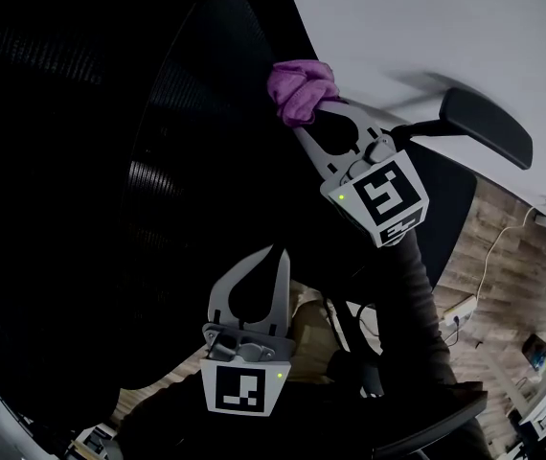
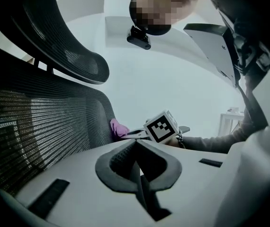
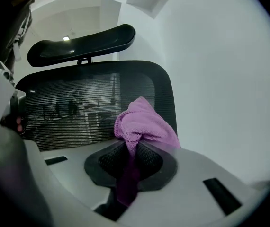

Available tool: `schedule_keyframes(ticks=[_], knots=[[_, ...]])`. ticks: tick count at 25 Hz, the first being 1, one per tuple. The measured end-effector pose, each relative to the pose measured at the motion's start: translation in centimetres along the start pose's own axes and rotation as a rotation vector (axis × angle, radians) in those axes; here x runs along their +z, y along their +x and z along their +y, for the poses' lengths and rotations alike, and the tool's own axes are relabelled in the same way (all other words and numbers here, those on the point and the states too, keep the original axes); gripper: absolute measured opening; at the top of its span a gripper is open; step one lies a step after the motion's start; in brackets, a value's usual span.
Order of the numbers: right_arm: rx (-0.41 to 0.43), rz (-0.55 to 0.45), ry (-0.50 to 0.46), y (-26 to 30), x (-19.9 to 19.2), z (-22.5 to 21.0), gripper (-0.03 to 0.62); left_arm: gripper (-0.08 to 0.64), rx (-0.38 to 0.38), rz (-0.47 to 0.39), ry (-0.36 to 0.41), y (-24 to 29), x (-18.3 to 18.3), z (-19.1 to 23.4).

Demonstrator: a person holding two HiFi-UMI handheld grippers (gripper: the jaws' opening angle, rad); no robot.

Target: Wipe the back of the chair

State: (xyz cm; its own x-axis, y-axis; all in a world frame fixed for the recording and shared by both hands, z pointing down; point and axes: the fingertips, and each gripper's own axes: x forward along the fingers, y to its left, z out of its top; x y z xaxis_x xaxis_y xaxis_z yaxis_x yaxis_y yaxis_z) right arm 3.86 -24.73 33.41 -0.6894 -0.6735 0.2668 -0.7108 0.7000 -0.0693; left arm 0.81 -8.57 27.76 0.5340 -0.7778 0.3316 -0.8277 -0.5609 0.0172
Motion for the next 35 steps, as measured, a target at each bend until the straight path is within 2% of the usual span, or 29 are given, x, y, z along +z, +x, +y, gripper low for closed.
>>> schedule_keyframes(ticks=[14, 21, 35], knots=[[-0.036, 0.009, -0.021, 0.4, 0.4, -2.4, 0.044, 0.009, -0.023, -0.004, 0.001, 0.6, 0.4, 0.0], [-0.052, 0.015, -0.031, 0.9, -0.9, -4.0, 0.044, 0.009, -0.025, -0.001, -0.005, 1.4, -1.0, -0.2], [-0.104, 0.000, -0.019, 1.2, -0.6, -6.3, 0.044, 0.009, -0.043, -0.003, 0.001, 1.8, -0.6, -0.1]])
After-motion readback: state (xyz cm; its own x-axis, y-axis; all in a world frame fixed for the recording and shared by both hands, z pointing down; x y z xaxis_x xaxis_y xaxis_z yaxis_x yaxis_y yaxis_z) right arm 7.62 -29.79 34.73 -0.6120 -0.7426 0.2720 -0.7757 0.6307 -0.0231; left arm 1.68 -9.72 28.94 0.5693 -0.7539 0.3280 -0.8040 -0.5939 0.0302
